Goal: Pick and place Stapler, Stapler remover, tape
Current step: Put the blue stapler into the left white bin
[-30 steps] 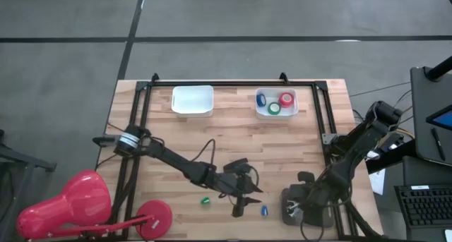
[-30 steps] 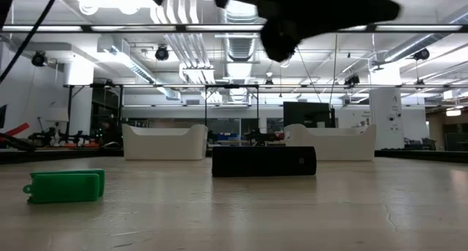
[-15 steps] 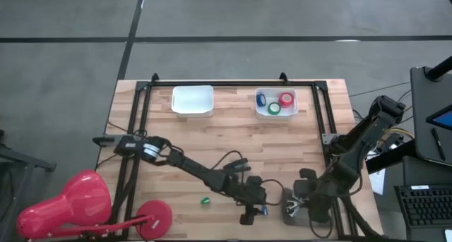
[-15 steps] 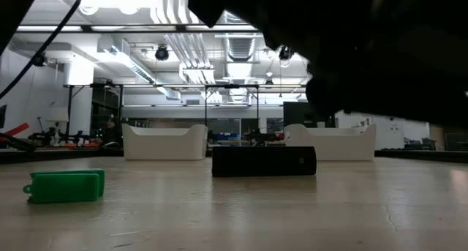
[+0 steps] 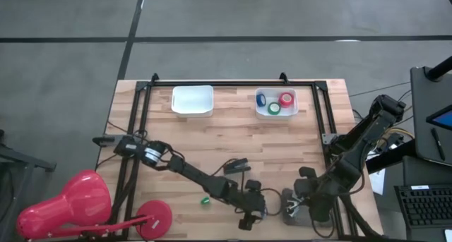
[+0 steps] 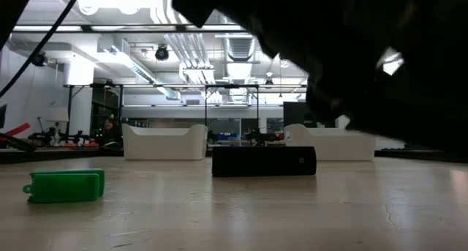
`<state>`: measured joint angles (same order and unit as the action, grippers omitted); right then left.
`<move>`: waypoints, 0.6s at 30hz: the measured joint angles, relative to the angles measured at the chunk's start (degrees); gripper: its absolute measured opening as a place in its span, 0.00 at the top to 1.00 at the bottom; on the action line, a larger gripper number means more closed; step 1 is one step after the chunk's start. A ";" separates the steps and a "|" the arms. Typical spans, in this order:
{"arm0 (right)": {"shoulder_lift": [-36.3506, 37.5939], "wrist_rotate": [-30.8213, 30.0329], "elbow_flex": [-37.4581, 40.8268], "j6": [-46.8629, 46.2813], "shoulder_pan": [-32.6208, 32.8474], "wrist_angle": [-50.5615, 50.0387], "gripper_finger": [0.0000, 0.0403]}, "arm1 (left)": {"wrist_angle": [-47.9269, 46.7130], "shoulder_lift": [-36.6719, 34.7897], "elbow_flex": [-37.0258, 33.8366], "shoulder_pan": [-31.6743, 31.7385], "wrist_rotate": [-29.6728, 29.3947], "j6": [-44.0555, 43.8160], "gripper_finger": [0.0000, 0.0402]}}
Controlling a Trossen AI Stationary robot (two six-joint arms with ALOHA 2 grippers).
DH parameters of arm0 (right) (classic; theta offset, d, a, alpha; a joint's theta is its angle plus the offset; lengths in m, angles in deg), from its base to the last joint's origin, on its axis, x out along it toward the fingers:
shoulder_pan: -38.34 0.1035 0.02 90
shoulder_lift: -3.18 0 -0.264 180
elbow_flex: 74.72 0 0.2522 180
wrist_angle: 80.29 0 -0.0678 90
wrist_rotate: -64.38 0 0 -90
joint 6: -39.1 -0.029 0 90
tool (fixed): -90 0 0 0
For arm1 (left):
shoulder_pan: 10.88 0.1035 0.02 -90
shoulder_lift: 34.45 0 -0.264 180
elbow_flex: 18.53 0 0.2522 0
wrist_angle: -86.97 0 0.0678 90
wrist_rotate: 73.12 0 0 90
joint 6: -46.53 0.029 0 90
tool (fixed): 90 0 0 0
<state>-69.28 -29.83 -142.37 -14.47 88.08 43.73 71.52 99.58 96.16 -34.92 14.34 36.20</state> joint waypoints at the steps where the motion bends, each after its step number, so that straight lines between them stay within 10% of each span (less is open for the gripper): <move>1: 0.12 0.00 -0.02 0.00 0.00 0.02 0.76 | 0.33 0.25 -0.07 -0.19 -0.80 0.44 0.35; 18: 0.39 -0.23 -0.08 -0.42 -0.02 0.61 0.76 | 5.89 3.09 -0.03 -0.34 -2.78 -0.57 0.35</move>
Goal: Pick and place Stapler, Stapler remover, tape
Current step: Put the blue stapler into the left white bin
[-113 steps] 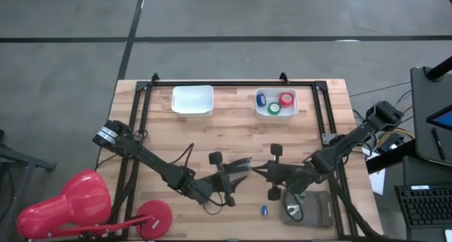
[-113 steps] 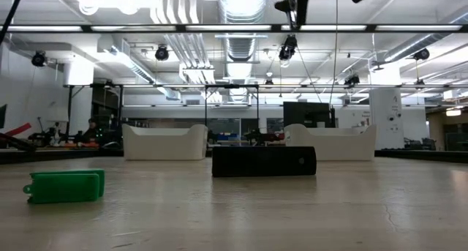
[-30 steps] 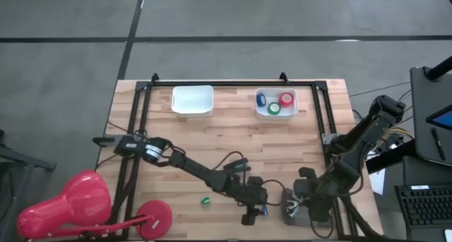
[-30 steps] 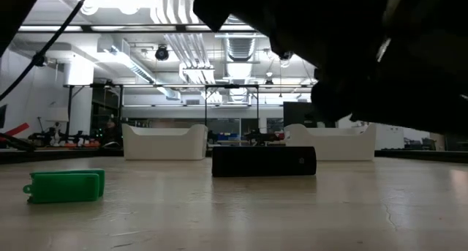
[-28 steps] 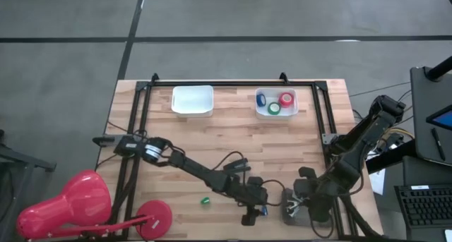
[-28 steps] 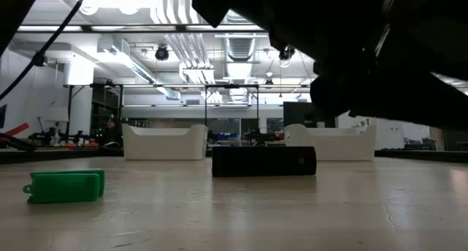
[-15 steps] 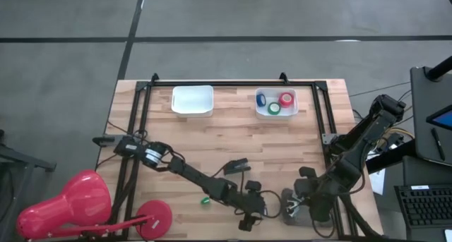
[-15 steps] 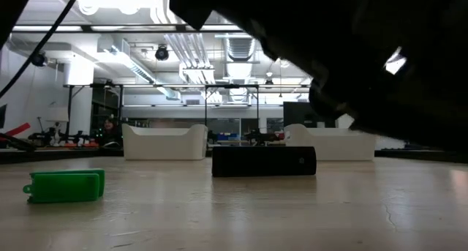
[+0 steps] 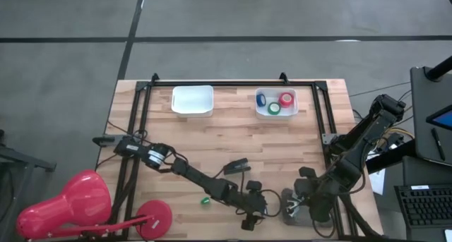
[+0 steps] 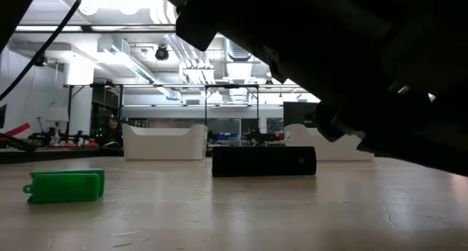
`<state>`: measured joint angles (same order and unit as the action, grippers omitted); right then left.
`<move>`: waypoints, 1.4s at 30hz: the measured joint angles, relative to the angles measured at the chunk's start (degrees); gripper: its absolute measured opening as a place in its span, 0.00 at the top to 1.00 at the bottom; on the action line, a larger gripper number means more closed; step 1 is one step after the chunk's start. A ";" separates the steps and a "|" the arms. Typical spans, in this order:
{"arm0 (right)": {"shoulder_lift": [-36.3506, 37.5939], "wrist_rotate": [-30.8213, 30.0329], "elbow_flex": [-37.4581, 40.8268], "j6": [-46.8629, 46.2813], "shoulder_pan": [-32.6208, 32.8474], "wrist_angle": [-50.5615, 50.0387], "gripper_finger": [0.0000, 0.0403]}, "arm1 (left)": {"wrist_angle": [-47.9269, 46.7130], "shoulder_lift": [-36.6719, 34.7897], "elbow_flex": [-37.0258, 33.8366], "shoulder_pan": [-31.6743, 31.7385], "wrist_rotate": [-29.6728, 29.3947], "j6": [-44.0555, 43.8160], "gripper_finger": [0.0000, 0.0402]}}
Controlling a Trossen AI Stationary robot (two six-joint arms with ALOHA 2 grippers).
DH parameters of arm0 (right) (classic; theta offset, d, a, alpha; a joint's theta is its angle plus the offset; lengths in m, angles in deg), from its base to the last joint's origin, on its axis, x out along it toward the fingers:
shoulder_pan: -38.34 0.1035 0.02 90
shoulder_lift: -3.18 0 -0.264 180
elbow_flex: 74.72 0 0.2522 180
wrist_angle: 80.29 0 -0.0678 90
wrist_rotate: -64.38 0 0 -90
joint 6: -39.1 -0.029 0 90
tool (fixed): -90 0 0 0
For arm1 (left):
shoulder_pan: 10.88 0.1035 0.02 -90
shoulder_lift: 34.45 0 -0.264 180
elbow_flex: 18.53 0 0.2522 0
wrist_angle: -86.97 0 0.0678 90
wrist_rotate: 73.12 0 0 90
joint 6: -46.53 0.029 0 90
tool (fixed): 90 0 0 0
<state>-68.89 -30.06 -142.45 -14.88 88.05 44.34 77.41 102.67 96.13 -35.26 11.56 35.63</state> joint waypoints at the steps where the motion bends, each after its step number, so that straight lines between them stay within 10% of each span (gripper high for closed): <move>1: 0.00 -0.04 0.00 0.00 0.00 0.00 0.77 | 0.21 0.00 -0.02 0.00 -0.35 0.33 0.35; 27: 0.02 -0.25 0.00 0.40 0.00 0.05 0.81 | 2.14 1.68 -0.89 0.22 -3.55 0.91 0.36; 42: 0.07 -1.77 0.07 1.99 0.00 -0.07 0.84 | 2.24 1.73 -0.89 0.59 -3.78 0.42 0.55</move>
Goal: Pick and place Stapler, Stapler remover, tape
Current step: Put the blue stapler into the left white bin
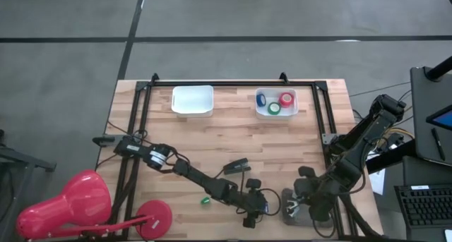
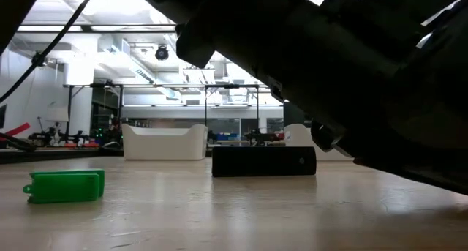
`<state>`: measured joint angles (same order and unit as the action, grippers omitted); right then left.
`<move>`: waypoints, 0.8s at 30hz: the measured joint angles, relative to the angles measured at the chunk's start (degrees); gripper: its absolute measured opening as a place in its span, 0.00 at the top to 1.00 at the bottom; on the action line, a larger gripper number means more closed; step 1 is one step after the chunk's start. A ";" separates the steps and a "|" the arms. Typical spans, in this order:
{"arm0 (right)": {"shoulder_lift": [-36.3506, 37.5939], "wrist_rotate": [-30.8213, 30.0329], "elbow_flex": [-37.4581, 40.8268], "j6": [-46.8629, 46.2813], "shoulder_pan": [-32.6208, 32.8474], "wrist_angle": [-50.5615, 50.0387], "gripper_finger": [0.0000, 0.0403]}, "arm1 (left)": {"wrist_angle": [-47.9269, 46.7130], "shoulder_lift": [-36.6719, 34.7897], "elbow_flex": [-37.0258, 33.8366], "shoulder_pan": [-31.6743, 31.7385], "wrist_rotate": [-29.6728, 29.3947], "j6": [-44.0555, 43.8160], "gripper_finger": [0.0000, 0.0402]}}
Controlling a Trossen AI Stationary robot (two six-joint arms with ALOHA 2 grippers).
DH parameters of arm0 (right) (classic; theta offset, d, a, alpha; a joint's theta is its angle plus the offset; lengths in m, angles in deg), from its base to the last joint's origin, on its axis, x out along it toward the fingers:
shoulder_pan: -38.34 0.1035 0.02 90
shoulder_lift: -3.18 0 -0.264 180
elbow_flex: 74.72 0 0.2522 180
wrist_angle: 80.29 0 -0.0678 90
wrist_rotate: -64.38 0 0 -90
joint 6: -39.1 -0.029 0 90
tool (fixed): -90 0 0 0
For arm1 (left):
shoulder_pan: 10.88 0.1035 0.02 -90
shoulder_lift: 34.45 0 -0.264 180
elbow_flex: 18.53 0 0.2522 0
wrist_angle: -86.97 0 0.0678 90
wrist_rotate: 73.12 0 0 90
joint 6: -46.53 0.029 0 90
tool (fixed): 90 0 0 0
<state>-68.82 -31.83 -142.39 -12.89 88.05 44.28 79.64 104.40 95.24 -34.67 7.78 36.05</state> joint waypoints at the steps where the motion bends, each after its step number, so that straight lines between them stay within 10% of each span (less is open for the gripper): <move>1: 0.02 -0.60 0.00 0.20 0.01 0.00 0.84 | -0.24 -0.10 0.01 0.00 0.01 0.08 0.55; 24: 0.67 -21.02 0.05 16.78 0.11 0.69 0.87 | -35.09 -16.11 -0.34 2.05 -19.09 0.85 0.54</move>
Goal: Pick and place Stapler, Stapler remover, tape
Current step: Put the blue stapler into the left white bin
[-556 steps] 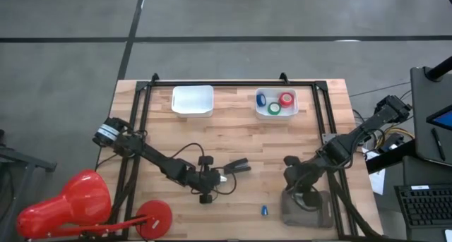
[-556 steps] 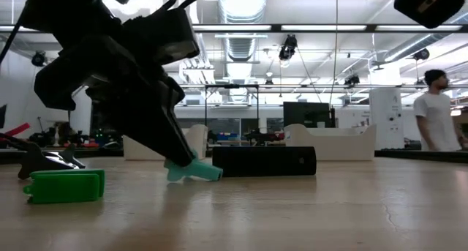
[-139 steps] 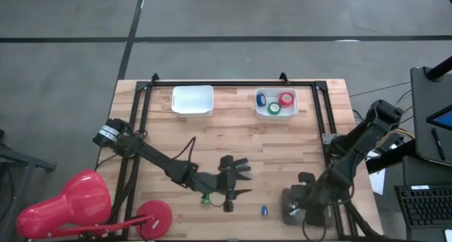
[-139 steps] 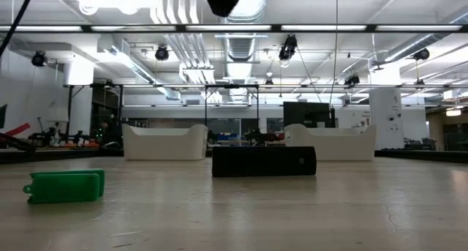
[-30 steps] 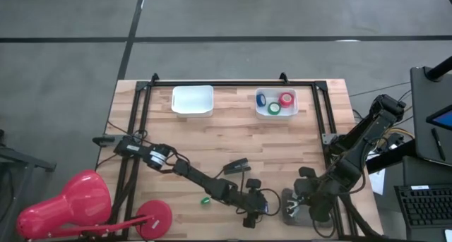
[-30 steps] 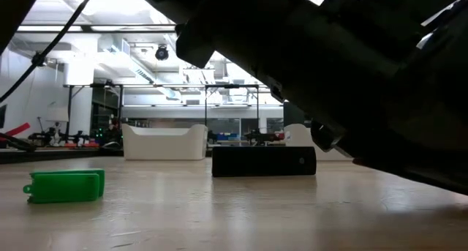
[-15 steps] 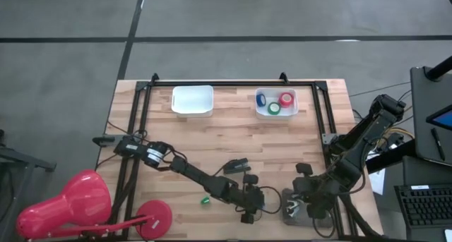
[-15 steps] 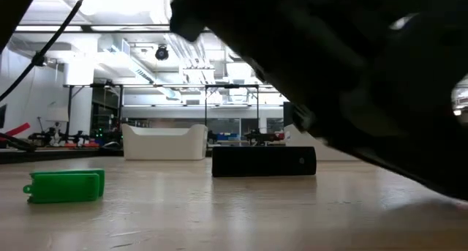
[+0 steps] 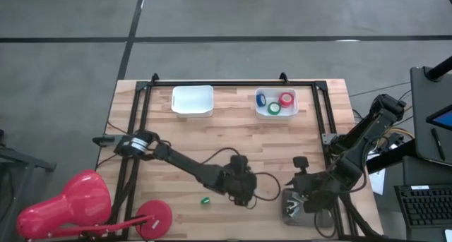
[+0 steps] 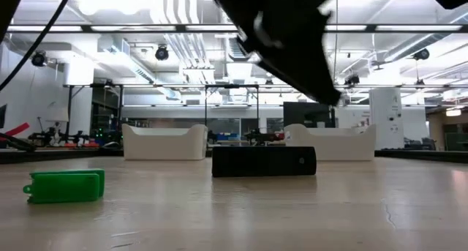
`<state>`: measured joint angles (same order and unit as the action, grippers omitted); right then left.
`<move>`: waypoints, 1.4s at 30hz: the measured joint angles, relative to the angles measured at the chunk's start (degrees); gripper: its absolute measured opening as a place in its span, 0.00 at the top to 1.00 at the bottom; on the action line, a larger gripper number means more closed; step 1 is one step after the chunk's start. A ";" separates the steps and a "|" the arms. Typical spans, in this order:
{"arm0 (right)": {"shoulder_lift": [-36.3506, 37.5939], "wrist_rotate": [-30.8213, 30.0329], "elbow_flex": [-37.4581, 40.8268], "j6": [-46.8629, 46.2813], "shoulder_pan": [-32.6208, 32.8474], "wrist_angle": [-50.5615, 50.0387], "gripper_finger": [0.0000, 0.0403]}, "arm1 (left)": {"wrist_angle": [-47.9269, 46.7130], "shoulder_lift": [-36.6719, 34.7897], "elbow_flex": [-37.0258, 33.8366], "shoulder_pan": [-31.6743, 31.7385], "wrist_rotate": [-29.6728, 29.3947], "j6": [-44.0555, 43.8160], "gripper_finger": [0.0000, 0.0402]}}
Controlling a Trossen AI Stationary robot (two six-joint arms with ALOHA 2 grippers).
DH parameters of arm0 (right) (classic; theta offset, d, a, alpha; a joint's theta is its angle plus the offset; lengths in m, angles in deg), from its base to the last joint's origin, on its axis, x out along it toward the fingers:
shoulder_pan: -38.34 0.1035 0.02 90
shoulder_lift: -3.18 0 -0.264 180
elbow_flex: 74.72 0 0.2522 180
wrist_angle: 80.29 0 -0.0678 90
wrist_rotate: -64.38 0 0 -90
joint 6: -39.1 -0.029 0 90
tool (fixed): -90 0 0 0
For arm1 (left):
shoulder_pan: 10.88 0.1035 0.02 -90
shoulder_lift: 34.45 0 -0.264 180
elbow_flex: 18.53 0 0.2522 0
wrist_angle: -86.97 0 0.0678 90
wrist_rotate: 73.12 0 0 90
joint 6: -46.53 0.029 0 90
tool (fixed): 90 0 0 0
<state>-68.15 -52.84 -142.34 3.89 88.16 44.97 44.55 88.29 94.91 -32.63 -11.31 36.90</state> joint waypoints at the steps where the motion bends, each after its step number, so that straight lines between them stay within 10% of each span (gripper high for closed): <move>1: 0.07 -0.52 0.09 0.62 0.00 0.51 0.88 | -0.97 -1.14 -0.59 0.22 -0.65 -0.26 0.54; 14: 0.13 -4.54 1.59 15.69 -1.70 10.33 0.91 | -3.83 -26.42 -26.86 6.54 -14.57 -11.73 0.54; 21: 0.09 -4.52 1.61 19.34 -5.17 10.44 0.91 | -3.35 -40.72 -43.35 17.05 -20.73 -33.93 0.53; 32: 0.09 -4.48 2.73 20.46 -8.95 10.39 0.91 | 2.95 -48.36 -54.84 40.80 -2.69 -35.00 0.53; 42: 0.09 -4.46 3.41 20.44 -9.77 10.50 0.91 | 10.77 -44.17 -55.02 47.51 3.39 -29.46 0.53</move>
<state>-68.06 -57.30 -138.94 24.33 78.39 55.47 55.32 44.12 39.89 14.89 -7.92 7.44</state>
